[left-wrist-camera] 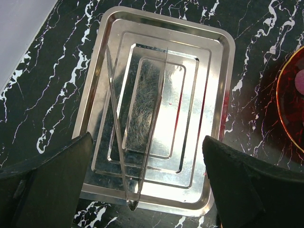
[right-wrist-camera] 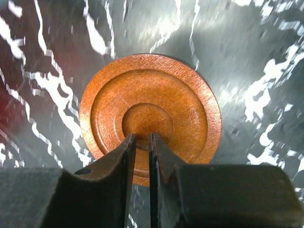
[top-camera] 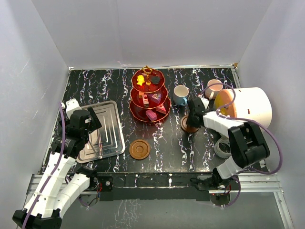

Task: Serve the afternoon tea
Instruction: Move the coaster to the center of the board, then pick up the cup at the center of the board.

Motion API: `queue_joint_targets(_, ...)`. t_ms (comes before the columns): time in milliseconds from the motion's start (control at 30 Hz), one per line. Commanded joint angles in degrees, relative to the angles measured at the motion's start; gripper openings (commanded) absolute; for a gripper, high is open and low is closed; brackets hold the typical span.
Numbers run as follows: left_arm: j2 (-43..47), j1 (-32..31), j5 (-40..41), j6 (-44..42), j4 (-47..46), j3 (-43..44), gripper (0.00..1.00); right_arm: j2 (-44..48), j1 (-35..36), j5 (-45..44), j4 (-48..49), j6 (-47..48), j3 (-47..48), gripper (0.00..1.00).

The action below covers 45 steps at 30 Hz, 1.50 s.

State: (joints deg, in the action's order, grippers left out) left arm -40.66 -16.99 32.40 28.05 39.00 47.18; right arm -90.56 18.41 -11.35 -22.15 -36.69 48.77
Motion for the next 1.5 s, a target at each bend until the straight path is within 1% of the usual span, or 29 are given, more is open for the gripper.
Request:
queue_joint_targets(0,0.5,-0.1,0.4,-0.8,-0.6,0.7,0.99,2.8,7.4,4.2,-6.8,-7.8,-9.2,0.16)
queue_joint_targets(133,0.3,-0.1,0.4,-0.9,-0.8,0.6,0.99,7.1,18.5,7.0,-3.2,-15.9,-14.4,0.17)
queue_joint_targets(200,0.1,-0.1,0.4,-1.0,-0.9,0.7,0.99,8.1,22.2,7.7,-1.6,-18.7,-14.8,0.18)
queue_joint_targets(267,-0.1,-0.1,0.3,-1.1,-1.1,0.7,0.99,8.3,24.8,6.0,-3.0,-20.3,-13.6,0.18)
queue_joint_targets(433,-0.6,-0.1,0.0,-1.2,-1.1,0.8,0.99,8.6,27.9,3.4,-6.1,-19.1,-9.0,0.19)
queue_joint_targets(533,-0.6,-0.1,0.2,-1.2,-1.1,0.7,0.99,8.5,29.5,5.4,-6.7,-16.2,-6.0,0.21)
queue_joint_targets(600,-0.5,-0.1,0.2,-1.2,-1.1,0.7,0.99,8.7,30.6,5.7,-8.7,-14.4,-3.1,0.21)
queue_joint_targets(667,-0.5,-0.1,0.4,-1.2,-1.0,0.7,0.99,9.8,30.8,1.9,-12.7,-12.6,1.1,0.25)
queue_joint_targets(700,-0.5,-0.1,0.4,-1.2,-1.0,0.8,0.99,10.6,30.8,-2.0,-14.9,-12.4,3.8,0.29)
queue_joint_targets(733,-0.5,-0.1,0.3,-1.2,-1.0,0.7,0.99,11.4,30.8,-6.4,-16.8,-10.5,6.4,0.35)
queue_joint_targets(800,-0.5,-0.1,0.2,-1.2,-1.1,0.7,0.99,12.9,29.5,-14.3,-19.0,-7.7,11.4,0.50)
queue_joint_targets(833,-0.4,-0.1,0.2,-1.2,-1.0,0.8,0.99,13.5,27.9,-16.0,-19.2,-5.9,12.8,0.55)
queue_joint_targets(933,-0.3,-0.1,0.1,-1.2,-1.0,0.8,0.99,14.3,18.1,-14.1,-16.0,1.4,15.6,0.62)
queue_joint_targets(1033,0.1,-0.1,0.6,-1.1,-0.8,0.8,0.99,13.7,11.7,-9.3,-12.0,8.8,17.2,0.73)
queue_joint_targets(1067,0.4,-0.1,0.8,-1.1,-0.9,0.7,0.99,13.2,10.5,-9.5,-11.5,10.2,17.6,0.75)
queue_joint_targets(1133,1.0,-0.1,1.0,-1.0,-0.9,0.6,0.99,12.0,8.4,-9.3,-8.8,14.6,17.4,0.75)
queue_joint_targets(1267,2.0,-0.1,1.3,-0.9,-1.1,0.4,0.99,7.5,4.4,-1.1,-2.7,22.5,16.9,0.75)
queue_joint_targets(1300,2.1,-0.1,1.3,-0.9,-1.1,0.4,0.99,6.1,3.8,1.5,-2.2,24.6,17.6,0.76)
queue_joint_targets(1367,1.9,-0.1,1.3,-0.9,-0.8,0.5,0.99,3.3,3.2,1.9,-2.3,27.5,19.5,0.76)
queue_joint_targets(1433,1.7,-0.1,1.2,-0.8,-0.7,0.6,0.99,0.6,1.9,4.9,-2.1,30.1,21.4,0.76)
queue_joint_targets(1467,1.6,-0.1,1.2,-0.8,-0.7,0.6,0.99,-0.7,1.4,4.6,-2.6,30.7,22.4,0.76)
